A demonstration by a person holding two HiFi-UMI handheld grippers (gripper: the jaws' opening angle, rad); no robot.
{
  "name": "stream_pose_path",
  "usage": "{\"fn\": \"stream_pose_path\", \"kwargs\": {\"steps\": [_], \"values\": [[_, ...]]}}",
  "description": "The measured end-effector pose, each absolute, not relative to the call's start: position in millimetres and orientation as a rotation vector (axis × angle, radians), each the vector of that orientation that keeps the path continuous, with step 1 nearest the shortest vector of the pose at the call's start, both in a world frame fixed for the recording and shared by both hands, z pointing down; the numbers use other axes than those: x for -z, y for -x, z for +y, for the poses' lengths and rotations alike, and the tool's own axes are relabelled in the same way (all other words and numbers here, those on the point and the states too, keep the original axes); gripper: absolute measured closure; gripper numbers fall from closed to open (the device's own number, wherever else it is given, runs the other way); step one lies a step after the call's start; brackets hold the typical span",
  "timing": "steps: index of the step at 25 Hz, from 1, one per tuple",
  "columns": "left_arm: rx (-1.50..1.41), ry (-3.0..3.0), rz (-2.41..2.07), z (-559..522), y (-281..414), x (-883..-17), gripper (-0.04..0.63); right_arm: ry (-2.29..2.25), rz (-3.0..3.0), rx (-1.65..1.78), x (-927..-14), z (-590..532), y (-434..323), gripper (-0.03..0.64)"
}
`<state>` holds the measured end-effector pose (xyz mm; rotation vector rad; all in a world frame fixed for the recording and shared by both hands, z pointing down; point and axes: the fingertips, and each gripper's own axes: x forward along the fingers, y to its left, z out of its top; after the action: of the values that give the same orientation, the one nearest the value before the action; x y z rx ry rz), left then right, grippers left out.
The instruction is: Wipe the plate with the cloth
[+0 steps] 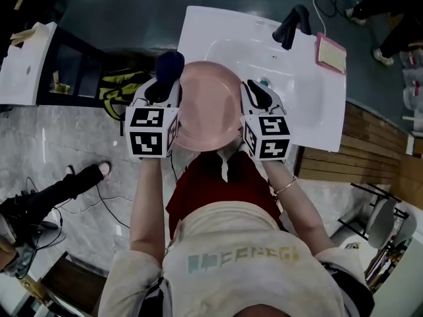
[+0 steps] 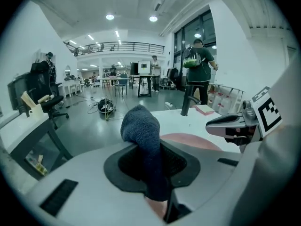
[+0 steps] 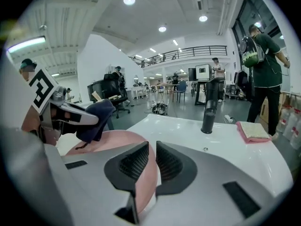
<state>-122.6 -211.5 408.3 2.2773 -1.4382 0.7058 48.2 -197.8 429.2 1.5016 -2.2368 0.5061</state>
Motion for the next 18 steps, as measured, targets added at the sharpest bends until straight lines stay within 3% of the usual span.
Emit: {"fn": "stream_pose_path", "kwargs": {"steps": [18], "values": [[-0.343, -2.411, -1.493, -198.2, 126.0, -337.6, 0.515, -1.615, -2.488, -0.309, -329.8, -173.0, -36.9, 0.568]]}}
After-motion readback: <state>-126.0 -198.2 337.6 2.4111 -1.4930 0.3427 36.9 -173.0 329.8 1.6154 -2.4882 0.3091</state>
